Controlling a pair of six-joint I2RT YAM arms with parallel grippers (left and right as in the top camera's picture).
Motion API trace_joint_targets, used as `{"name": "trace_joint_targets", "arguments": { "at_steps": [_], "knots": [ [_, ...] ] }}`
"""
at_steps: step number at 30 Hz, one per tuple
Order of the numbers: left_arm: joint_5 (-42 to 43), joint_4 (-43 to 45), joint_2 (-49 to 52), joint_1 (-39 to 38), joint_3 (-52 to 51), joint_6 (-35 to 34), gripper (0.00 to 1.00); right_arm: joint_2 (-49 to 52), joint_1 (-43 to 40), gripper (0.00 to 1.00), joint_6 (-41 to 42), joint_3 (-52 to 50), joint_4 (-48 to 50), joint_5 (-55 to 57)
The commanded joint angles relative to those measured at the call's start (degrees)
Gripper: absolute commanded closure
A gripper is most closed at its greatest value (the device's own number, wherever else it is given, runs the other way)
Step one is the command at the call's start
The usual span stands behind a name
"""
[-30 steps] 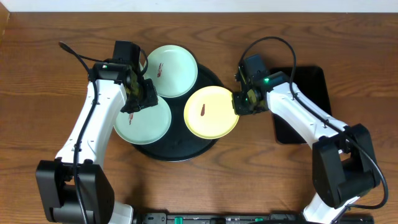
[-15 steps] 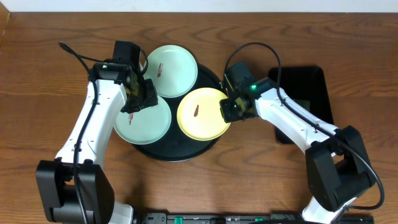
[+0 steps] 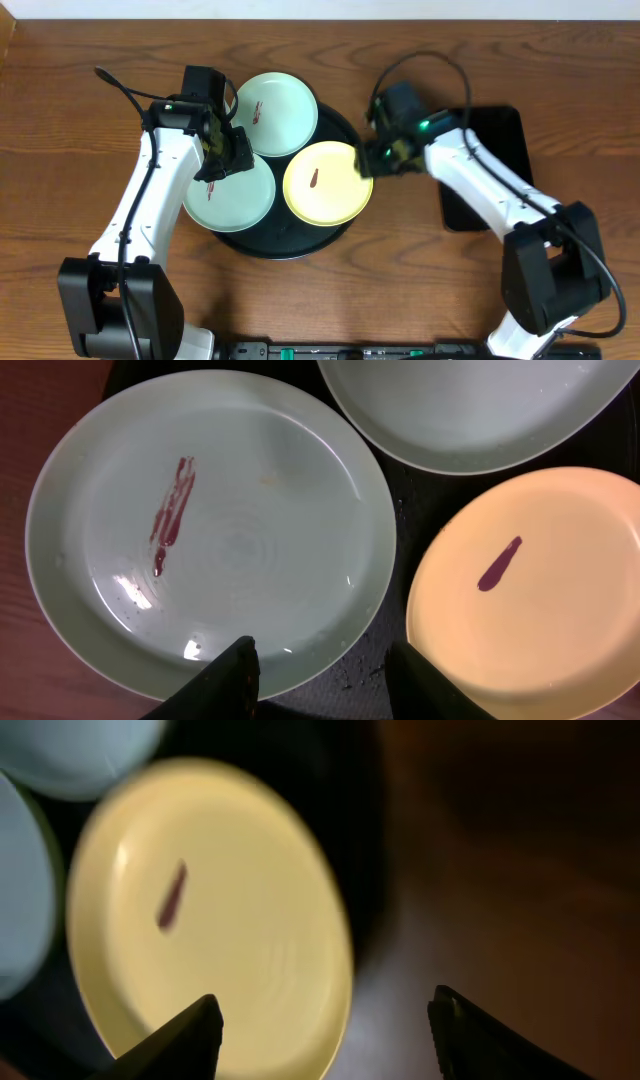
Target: Clean dirty plates on tray and stack at the side
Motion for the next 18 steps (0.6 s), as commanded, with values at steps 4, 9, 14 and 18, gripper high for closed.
{"name": "trace_joint_targets", "arguments": {
  "at_steps": [4, 9, 14, 18],
  "knots": [
    [-0.33, -0.11, -1.38, -0.02, -0.22, 0.35, 0.57, -0.61, -2.54, 0.32, -6.14, 5.55, -2.84, -1.25],
    [-0.31, -0.11, -1.38, -0.02, -0.22, 0.35, 0.57, -0.61, -4.68, 0.29, -7.06, 19.08, -15.02, 7.89],
    [-0.26, -0.44, -1.38, -0.02, -0.22, 0.33, 0.57, -0.61, -8.98, 0.27, -7.08, 24.87, -23.65, 15.08],
    [0.55, -0.09, -1.38, -1.09, -0.22, 0.26, 0.57, -0.52, -15.91, 0.26, -6.80, 24.61, -27.76, 14.25]
  ]
}}
